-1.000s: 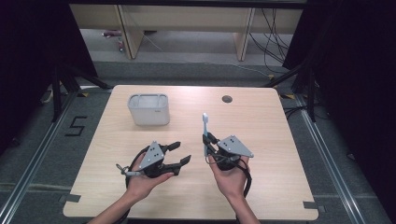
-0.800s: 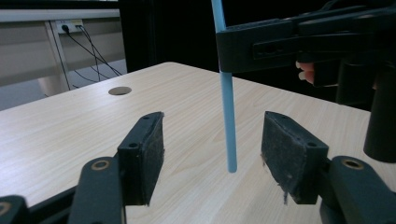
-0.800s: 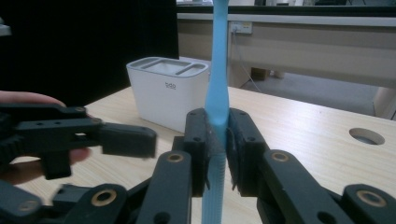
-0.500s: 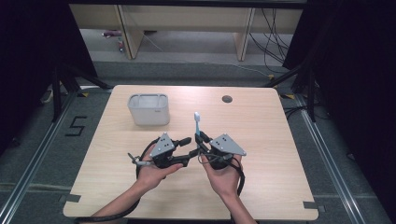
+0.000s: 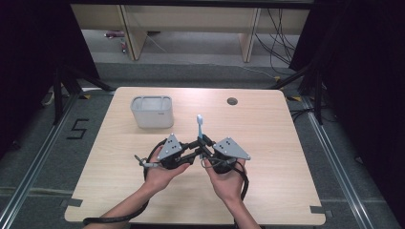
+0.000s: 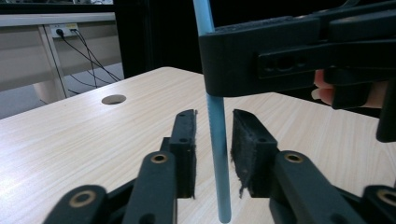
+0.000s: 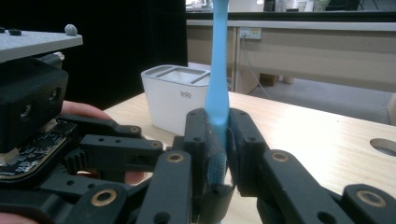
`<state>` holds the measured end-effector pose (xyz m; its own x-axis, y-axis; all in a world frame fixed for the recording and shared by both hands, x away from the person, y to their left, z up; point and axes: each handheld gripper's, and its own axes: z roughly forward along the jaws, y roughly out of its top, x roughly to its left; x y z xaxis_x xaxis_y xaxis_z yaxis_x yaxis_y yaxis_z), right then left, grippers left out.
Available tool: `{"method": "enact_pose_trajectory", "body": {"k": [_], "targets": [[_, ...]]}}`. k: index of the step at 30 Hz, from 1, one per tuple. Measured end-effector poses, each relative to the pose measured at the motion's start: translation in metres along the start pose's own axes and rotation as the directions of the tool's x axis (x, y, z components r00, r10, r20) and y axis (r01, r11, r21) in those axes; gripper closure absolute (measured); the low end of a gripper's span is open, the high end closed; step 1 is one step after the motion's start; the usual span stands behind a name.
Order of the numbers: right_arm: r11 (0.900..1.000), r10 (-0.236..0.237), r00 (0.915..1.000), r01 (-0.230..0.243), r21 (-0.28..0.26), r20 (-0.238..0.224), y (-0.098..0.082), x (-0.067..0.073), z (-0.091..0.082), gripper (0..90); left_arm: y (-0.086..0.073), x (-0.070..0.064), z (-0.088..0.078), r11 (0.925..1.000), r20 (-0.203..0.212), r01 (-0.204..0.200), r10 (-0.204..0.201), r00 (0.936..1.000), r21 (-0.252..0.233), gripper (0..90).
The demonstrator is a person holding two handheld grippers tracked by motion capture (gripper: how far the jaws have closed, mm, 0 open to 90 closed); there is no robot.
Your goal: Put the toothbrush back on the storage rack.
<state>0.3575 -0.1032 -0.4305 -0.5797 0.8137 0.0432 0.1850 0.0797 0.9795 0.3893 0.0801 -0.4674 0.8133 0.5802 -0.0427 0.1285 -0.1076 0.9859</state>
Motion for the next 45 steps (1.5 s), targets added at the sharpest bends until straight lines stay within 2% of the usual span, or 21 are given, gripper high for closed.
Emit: {"method": "enact_pose_trajectory", "body": {"k": [2, 9, 14, 20, 21, 22, 23, 25, 26, 27, 31, 32, 39, 40, 45], "targets": [[1.0, 0.031, 0.9995, -0.031, 0.001, -0.005, 0.0, 0.002, 0.0, 79.1, 0.0, 0.0, 0.001, 1.0, 0.003, 0.004, -0.004, 1.0, -0.003, 74.8], [1.0, 0.03, 0.9994, -0.03, -0.002, -0.015, 0.0, 0.003, 0.001, 79.0, -0.001, 0.001, 0.001, 0.9999, -0.004, 0.013, -0.013, 0.9999, -0.003, 82.1], [0.999, 0.033, 0.9992, -0.033, 0.005, -0.021, 0.001, 0.002, 0.001, 78.0, 0.0, 0.002, -0.001, 0.9999, -0.009, 0.01, -0.01, 0.9999, -0.003, 83.0], [0.998, 0.058, 0.9976, -0.058, -0.009, -0.038, 0.005, 0.002, -0.003, 67.0, 0.003, 0.009, -0.005, 0.9998, -0.033, 0.016, -0.017, 0.9993, -0.01, 83.1], [0.999, 0.041, 0.9987, -0.042, -0.019, -0.031, 0.006, 0.001, -0.004, 65.5, 0.003, 0.011, -0.006, 0.9997, -0.036, 0.018, -0.018, 0.9992, -0.016, 83.2], [0.998, 0.062, 0.997, -0.063, -0.019, -0.048, 0.007, 0.002, -0.005, 63.7, 0.004, 0.012, -0.008, 0.9998, -0.043, 0.017, -0.017, 0.9989, -0.013, 83.1], [0.998, 0.051, 0.998, -0.052, -0.022, -0.037, 0.008, 0.002, -0.007, 62.0, 0.004, 0.014, -0.009, 0.9998, -0.048, 0.014, -0.014, 0.9987, -0.014, 83.2], [0.998, 0.064, 0.9971, -0.065, -0.021, -0.041, 0.009, 0.003, -0.009, 59.8, 0.005, 0.017, -0.012, 0.9996, -0.06, 0.013, -0.014, 0.9981, -0.025, 83.1], [0.998, 0.063, 0.9972, -0.064, -0.021, -0.039, 0.01, 0.002, -0.01, 59.2, 0.006, 0.019, -0.014, 0.9997, -0.066, 0.011, -0.012, 0.9977, -0.022, 83.2], [0.999, 0.043, 0.9985, -0.043, -0.026, -0.036, 0.01, 0.001, -0.011, 58.5, 0.006, 0.021, -0.015, 0.9996, -0.071, 0.013, -0.015, 0.9973, -0.024, 83.1], [0.998, 0.051, 0.9981, -0.052, -0.027, -0.035, 0.01, -0.002, -0.014, 57.4, 0.008, 0.029, -0.023, 0.9993, -0.099, 0.016, -0.02, 0.9949, -0.035, 83.1], [0.999, 0.031, 0.9993, -0.032, -0.037, -0.02, 0.009, -0.004, -0.014, 57.2, 0.009, 0.031, -0.025, 0.9992, -0.105, 0.016, -0.02, 0.9943, -0.036, 83.1], [1.0, 0.012, 0.9993, -0.013, -0.013, -0.037, 0.007, -0.006, -0.016, 57.9, 0.01, 0.044, -0.04, 0.999, -0.143, 0.007, -0.013, 0.9896, -0.044, 83.1], [1.0, 0.011, 0.9996, -0.01, 0.003, -0.026, 0.006, -0.007, -0.018, 57.8, 0.011, 0.046, -0.042, 0.999, -0.149, 0.005, -0.012, 0.9888, -0.045, 83.1], [1.0, -0.019, 0.9998, 0.019, 0.003, -0.003, 0.003, -0.013, -0.019, 57.3, 0.013, 0.053, -0.052, 0.9984, -0.174, 0.005, -0.014, 0.9847, -0.056, 83.1]]}}
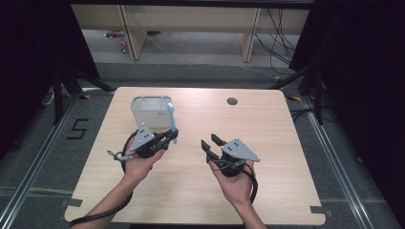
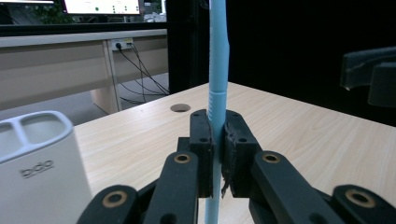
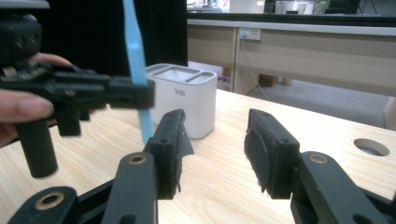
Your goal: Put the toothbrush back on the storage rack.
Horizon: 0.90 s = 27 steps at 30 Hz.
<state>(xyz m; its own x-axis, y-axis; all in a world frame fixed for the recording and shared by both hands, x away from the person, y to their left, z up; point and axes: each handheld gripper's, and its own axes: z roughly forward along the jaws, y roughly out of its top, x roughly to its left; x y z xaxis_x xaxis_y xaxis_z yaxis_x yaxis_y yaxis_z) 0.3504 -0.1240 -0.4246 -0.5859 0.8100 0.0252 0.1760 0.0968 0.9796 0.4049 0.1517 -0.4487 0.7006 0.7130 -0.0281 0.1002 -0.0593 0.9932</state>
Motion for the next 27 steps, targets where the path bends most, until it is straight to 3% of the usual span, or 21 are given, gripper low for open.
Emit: {"method": "enact_pose_trajectory", "body": {"k": [2, 3, 10, 11, 12, 15, 18, 20, 21, 27], "targets": [[1.0, 0.018, 0.9998, -0.018, 0.013, -0.002, -0.001, -0.001, -0.001, 56.7, 0.001, 0.003, -0.003, 1.0, -0.009, 0.001, -0.001, 1.0, -0.005, 83.1], [1.0, -0.005, 1.0, 0.005, 0.011, -0.004, -0.001, -0.003, -0.001, 56.4, 0.002, 0.005, -0.004, 1.0, -0.013, -0.002, 0.002, 0.9999, -0.01, 83.1], [0.998, -0.014, 0.9999, 0.014, 0.053, -0.005, -0.006, -0.007, -0.002, 55.8, 0.007, 0.015, -0.012, 0.9997, -0.04, -0.004, 0.003, 0.9992, -0.024, 83.2], [0.998, -0.031, 0.9994, 0.03, 0.059, 0.018, -0.007, -0.008, -0.004, 55.7, 0.008, 0.017, -0.013, 0.9997, -0.044, -0.004, 0.003, 0.999, -0.026, 83.2], [0.998, -0.011, 0.9999, 0.011, 0.065, 0.009, -0.008, -0.008, -0.004, 55.5, 0.009, 0.018, -0.014, 0.9996, -0.048, -0.006, 0.005, 0.9988, -0.029, 83.2], [0.996, -0.036, 0.9992, 0.034, 0.085, 0.016, -0.011, -0.013, -0.006, 55.2, 0.012, 0.024, -0.017, 0.9992, -0.065, -0.004, 0.001, 0.9979, -0.041, 83.2], [0.996, -0.021, 0.9993, 0.018, 0.086, 0.032, -0.015, -0.017, -0.009, 55.1, 0.014, 0.029, -0.019, 0.9987, -0.08, -0.006, 0.002, 0.9968, -0.051, 83.2], [0.995, -0.047, 0.9981, 0.043, 0.089, 0.039, -0.016, -0.021, -0.012, 54.9, 0.016, 0.032, -0.02, 0.9985, -0.087, -0.01, 0.005, 0.9962, -0.054, 83.2], [0.995, -0.023, 0.9991, 0.02, 0.096, 0.036, -0.017, -0.021, -0.012, 54.9, 0.017, 0.033, -0.02, 0.9985, -0.091, -0.011, 0.006, 0.9959, -0.054, 83.2], [0.995, -0.037, 0.998, 0.032, 0.097, 0.051, -0.024, -0.031, -0.017, 54.3, 0.022, 0.04, -0.023, 0.9976, -0.121, -0.021, 0.013, 0.9926, -0.067, 83.2]]}}
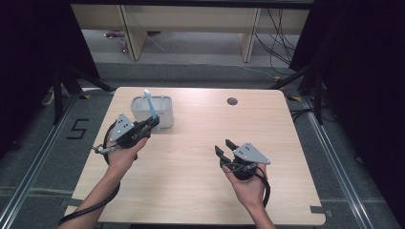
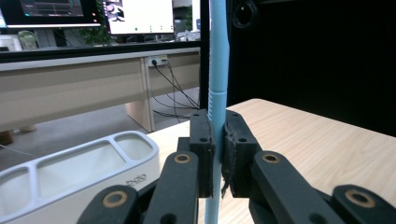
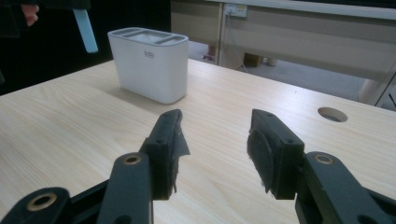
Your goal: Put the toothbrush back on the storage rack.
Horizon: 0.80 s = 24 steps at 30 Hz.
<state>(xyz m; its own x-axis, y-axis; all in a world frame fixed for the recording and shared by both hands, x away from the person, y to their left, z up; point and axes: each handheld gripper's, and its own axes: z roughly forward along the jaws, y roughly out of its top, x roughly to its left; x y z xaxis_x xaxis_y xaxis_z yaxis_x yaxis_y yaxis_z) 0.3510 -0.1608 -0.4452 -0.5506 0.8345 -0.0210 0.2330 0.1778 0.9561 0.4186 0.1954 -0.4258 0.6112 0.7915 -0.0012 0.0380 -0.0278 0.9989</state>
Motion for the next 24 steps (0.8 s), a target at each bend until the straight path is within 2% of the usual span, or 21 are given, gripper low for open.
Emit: {"method": "enact_pose_trajectory", "body": {"k": [2, 3, 4, 6, 8, 13, 14, 16, 17, 19, 20, 24], "targets": [[1.0, 0.02, 0.9998, -0.02, 0.011, 0.005, -0.003, 0.0, -0.001, 54.3, 0.001, 0.002, 0.0, 1.0, -0.007, 0.003, -0.003, 1.0, -0.002, 83.2], [1.0, 0.009, 0.9999, -0.01, 0.011, 0.011, -0.005, -0.002, -0.001, 54.3, 0.002, 0.004, -0.001, 1.0, -0.01, 0.006, -0.006, 0.9999, 0.0, 83.2], [1.0, 0.022, 0.9998, -0.022, 0.011, 0.003, -0.006, -0.002, -0.001, 54.3, 0.002, 0.005, -0.001, 1.0, -0.011, 0.008, -0.008, 0.9999, -0.004, 83.2], [1.0, -0.003, 0.9998, 0.003, 0.017, 0.022, -0.009, -0.006, -0.003, 54.3, 0.003, 0.007, 0.0, 1.0, -0.015, 0.007, -0.007, 0.9999, -0.005, 83.2], [1.0, 0.017, 0.9997, -0.017, 0.026, 0.017, -0.012, -0.007, -0.004, 54.2, 0.003, 0.009, 0.0, 0.9999, -0.019, 0.001, -0.001, 0.9998, -0.01, 83.2], [0.999, 0.02, 0.9991, -0.022, 0.031, 0.038, -0.019, -0.012, -0.007, 53.6, 0.004, 0.015, 0.0, 0.9999, -0.035, -0.004, 0.004, 0.9994, -0.012, 83.2], [0.998, 0.046, 0.9982, -0.048, 0.046, 0.038, -0.02, -0.011, -0.008, 53.6, 0.005, 0.016, 0.0, 0.9999, -0.039, -0.004, 0.004, 0.9992, -0.011, 83.2], [0.999, 0.017, 0.9988, -0.019, 0.035, 0.046, -0.023, -0.014, -0.009, 53.6, 0.006, 0.019, 0.0, 0.9999, -0.044, 0.002, -0.003, 0.999, -0.016, 83.2], [0.999, 0.022, 0.9988, -0.023, 0.026, 0.044, -0.025, -0.014, -0.009, 53.7, 0.006, 0.018, 0.001, 0.9993, -0.037, 0.032, -0.032, 0.9988, -0.018, 83.2], [0.998, 0.041, 0.998, -0.043, 0.052, 0.049, -0.027, -0.015, -0.011, 53.6, 0.008, 0.022, 0.001, 0.9998, -0.052, -0.001, 0.0, 0.9987, -0.02, 83.2], [0.999, 0.029, 0.9984, -0.031, 0.04, 0.048, -0.028, -0.016, -0.01, 53.7, 0.008, 0.023, 0.001, 0.9997, -0.055, -0.003, 0.001, 0.9985, -0.023, 83.2], [0.998, 0.03, 0.9975, -0.033, 0.046, 0.063, -0.033, -0.019, -0.013, 53.6, 0.01, 0.028, 0.001, 0.9995, -0.068, -0.001, -0.001, 0.9977, -0.032, 83.2]]}}
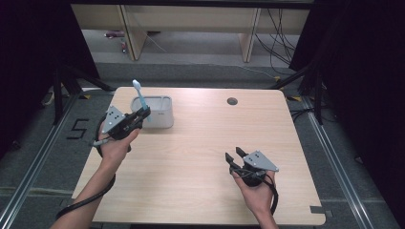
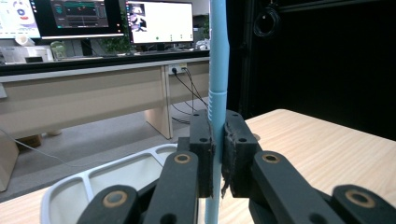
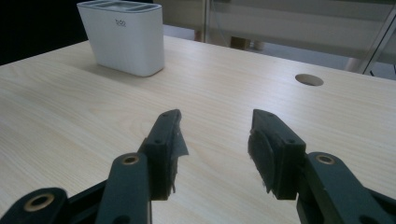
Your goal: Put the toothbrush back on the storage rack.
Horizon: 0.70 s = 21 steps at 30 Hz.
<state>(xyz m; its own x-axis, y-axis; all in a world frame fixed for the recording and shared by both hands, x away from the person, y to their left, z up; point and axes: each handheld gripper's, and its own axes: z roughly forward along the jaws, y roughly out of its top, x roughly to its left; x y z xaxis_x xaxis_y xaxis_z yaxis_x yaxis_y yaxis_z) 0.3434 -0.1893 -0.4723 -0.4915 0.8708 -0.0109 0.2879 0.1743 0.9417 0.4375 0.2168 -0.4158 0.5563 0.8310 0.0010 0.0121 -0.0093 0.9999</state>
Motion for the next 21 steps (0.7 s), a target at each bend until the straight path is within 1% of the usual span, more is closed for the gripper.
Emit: {"method": "enact_pose_trajectory", "body": {"k": [1, 2, 4, 5, 6, 7, 8, 9, 11, 12, 13, 14, 15, 16, 17, 19, 20, 21], "targets": [[1.0, 0.012, 0.9999, -0.012, -0.003, -0.001, -0.001, 0.0, 0.0, 53.6, 0.0, 0.002, 0.0, 1.0, -0.005, -0.001, 0.001, 1.0, 0.001, 83.2], [1.0, 0.007, 1.0, -0.007, -0.001, 0.002, -0.002, -0.001, 0.0, 53.6, 0.001, 0.003, 0.0, 1.0, -0.008, 0.002, -0.002, 1.0, 0.0, 83.2], [0.999, 0.031, 0.9995, -0.031, -0.006, 0.002, -0.005, -0.001, -0.001, 53.6, 0.002, 0.006, 0.001, 1.0, -0.014, 0.006, -0.006, 0.9999, 0.0, 83.2], [1.0, 0.012, 0.9999, -0.012, -0.009, 0.008, -0.006, -0.003, -0.001, 53.6, 0.002, 0.008, 0.002, 1.0, -0.017, 0.005, -0.005, 0.9998, 0.001, 83.2], [1.0, 0.013, 0.9999, -0.013, 0.003, 0.009, -0.007, -0.004, -0.002, 53.7, 0.002, 0.009, 0.002, 1.0, -0.02, 0.004, -0.004, 0.9998, 0.006, 83.2], [0.999, 0.034, 0.9994, -0.034, -0.003, -0.003, -0.008, -0.004, -0.001, 53.8, 0.002, 0.011, 0.003, 1.0, -0.023, 0.0, 0.0, 0.9997, 0.006, 83.2], [0.999, 0.045, 0.999, -0.045, 0.006, 0.002, -0.009, -0.004, -0.002, 53.8, 0.002, 0.012, 0.004, 1.0, -0.026, -0.002, 0.003, 0.9997, 0.006, 83.2], [1.0, 0.025, 0.9996, -0.025, -0.002, 0.015, -0.01, -0.005, -0.002, 53.9, 0.002, 0.013, 0.004, 1.0, -0.027, -0.003, 0.003, 0.9996, 0.002, 83.1], [0.998, 0.056, 0.9985, -0.056, 0.0, 0.0, -0.013, -0.005, -0.002, 54.0, 0.003, 0.016, 0.006, 1.0, -0.032, -0.007, 0.007, 0.9994, 0.0, 83.2], [0.999, 0.039, 0.9992, -0.039, 0.005, 0.005, -0.013, -0.006, -0.002, 54.1, 0.004, 0.017, 0.006, 0.9999, -0.034, -0.011, 0.011, 0.9994, 0.0, 83.1], [0.999, 0.043, 0.999, -0.043, 0.0, 0.003, -0.014, -0.006, -0.002, 54.3, 0.004, 0.017, 0.007, 1.0, -0.035, -0.002, 0.002, 0.9994, -0.008, 83.2], [0.998, 0.066, 0.9978, -0.066, -0.004, 0.008, -0.015, -0.005, -0.003, 54.7, 0.004, 0.018, 0.008, 1.0, -0.036, -0.002, 0.001, 0.9993, -0.006, 83.2], [0.999, 0.032, 0.9994, -0.032, -0.016, 0.014, -0.015, -0.008, -0.003, 54.9, 0.005, 0.019, 0.009, 1.0, -0.036, -0.001, 0.0, 0.9993, -0.009, 83.2], [0.999, 0.043, 0.9989, -0.043, -0.014, 0.018, -0.016, -0.007, -0.003, 55.0, 0.005, 0.021, 0.01, 1.0, -0.037, -0.007, 0.007, 0.9993, -0.007, 83.1], [0.999, 0.053, 0.9985, -0.053, -0.014, 0.011, -0.016, -0.007, -0.003, 55.0, 0.006, 0.021, 0.011, 1.0, -0.037, -0.007, 0.006, 0.9993, -0.006, 83.2], [0.999, 0.053, 0.9985, -0.053, -0.008, 0.017, -0.017, -0.007, -0.004, 55.1, 0.006, 0.023, 0.013, 0.9999, -0.037, -0.008, 0.008, 0.9993, -0.007, 83.1], [0.999, 0.052, 0.9986, -0.052, -0.008, 0.014, -0.017, -0.007, -0.003, 55.1, 0.007, 0.024, 0.014, 0.9999, -0.04, -0.015, 0.015, 0.9991, -0.004, 83.1], [0.999, 0.034, 0.9989, -0.034, -0.009, 0.032, -0.017, -0.008, -0.004, 55.1, 0.007, 0.025, 0.015, 0.9999, -0.042, -0.016, 0.016, 0.999, -0.003, 83.2]]}}
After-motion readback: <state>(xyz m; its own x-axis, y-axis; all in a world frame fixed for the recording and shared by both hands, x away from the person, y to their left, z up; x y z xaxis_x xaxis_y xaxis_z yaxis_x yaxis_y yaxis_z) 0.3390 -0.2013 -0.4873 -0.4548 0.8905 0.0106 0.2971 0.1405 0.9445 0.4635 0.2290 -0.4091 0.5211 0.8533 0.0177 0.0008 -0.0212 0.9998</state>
